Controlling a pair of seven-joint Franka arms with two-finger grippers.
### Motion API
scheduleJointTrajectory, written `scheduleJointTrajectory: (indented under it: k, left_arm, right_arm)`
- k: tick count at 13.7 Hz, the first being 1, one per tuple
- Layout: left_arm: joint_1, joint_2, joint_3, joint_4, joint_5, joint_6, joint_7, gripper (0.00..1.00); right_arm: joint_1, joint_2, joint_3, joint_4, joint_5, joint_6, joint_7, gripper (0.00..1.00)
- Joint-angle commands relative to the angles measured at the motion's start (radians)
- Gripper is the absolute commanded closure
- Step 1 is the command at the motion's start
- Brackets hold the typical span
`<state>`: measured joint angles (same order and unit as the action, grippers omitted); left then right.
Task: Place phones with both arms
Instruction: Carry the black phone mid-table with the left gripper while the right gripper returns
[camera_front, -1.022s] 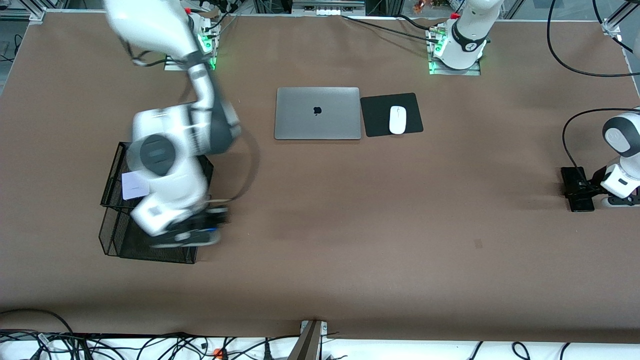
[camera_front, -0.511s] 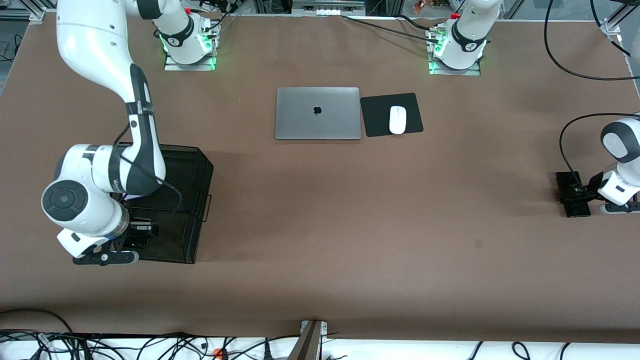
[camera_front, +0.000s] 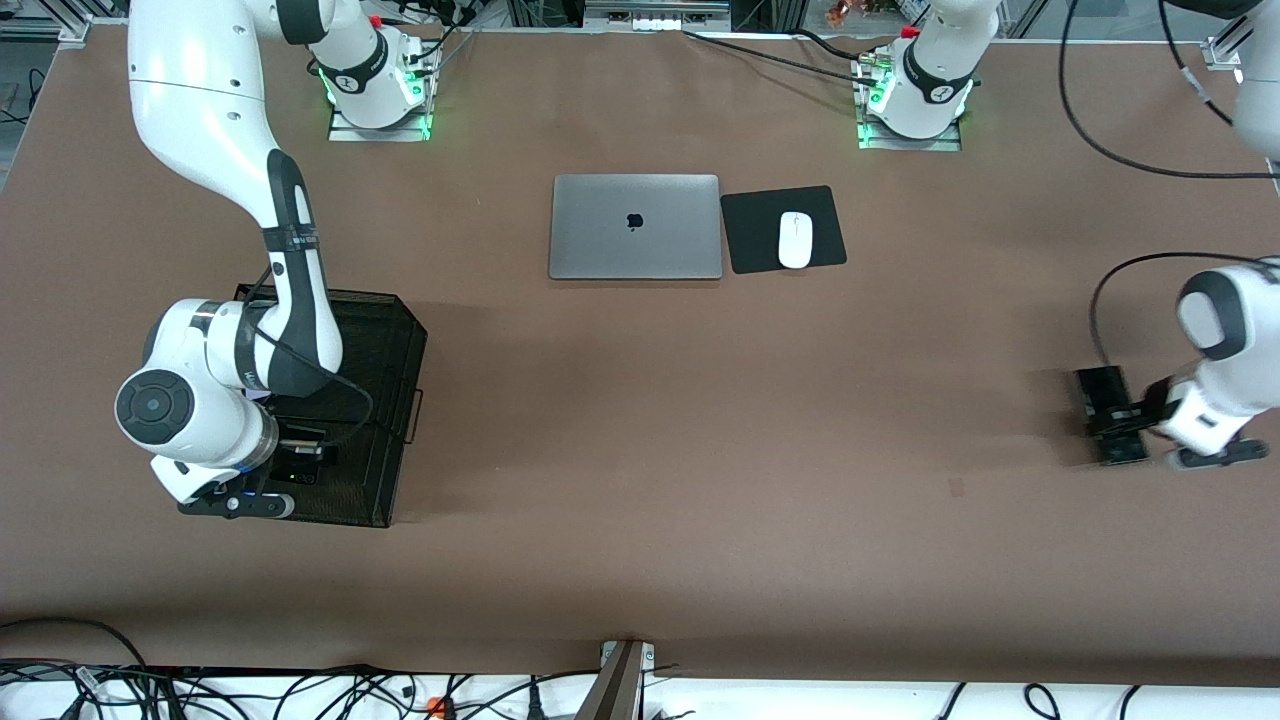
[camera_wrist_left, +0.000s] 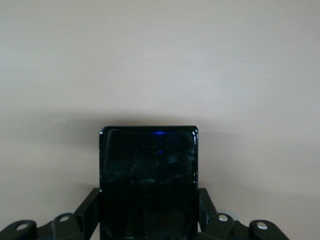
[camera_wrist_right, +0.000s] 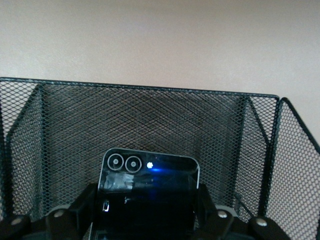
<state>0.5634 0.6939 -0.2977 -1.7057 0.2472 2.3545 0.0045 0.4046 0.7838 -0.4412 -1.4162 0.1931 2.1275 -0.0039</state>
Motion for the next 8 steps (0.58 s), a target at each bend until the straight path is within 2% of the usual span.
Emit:
scheduleJointTrajectory:
  k: [1,2,3,4,8]
  left_arm:
    - [-0.126,-0.03,0.015,0.003,-0.016,-0.084,-0.035,1.0]
    - [-0.179,-0.028,0.015,0.003,-0.017,-0.089,-0.043,1.0]
    - [-0.235,-0.028,0.015,0.003,-0.017,-0.105,-0.07,1.0]
    - [-0.291,-0.028,0.017,0.004,-0.017,-0.121,-0.13,1.0]
    - [-0.52,-0.015,0.017,0.04,-0.019,-0.127,-0.445,1.0]
  right_arm:
    - [-0.006,-0.003,0.006,-0.01,0.023,0.012,0.005,0.49]
    - [-0.006,0.0,0.006,-0.01,0.038,0.012,0.005,0.33]
    - [-0.006,0.0,0.006,-0.009,0.058,0.014,0.005,0.1]
    - [-0.007,0.0,0.006,-0.007,0.08,0.014,0.002,0.0]
    - [-0.01,-0.006,-0.001,0.032,0.078,0.006,-0.016,0.01]
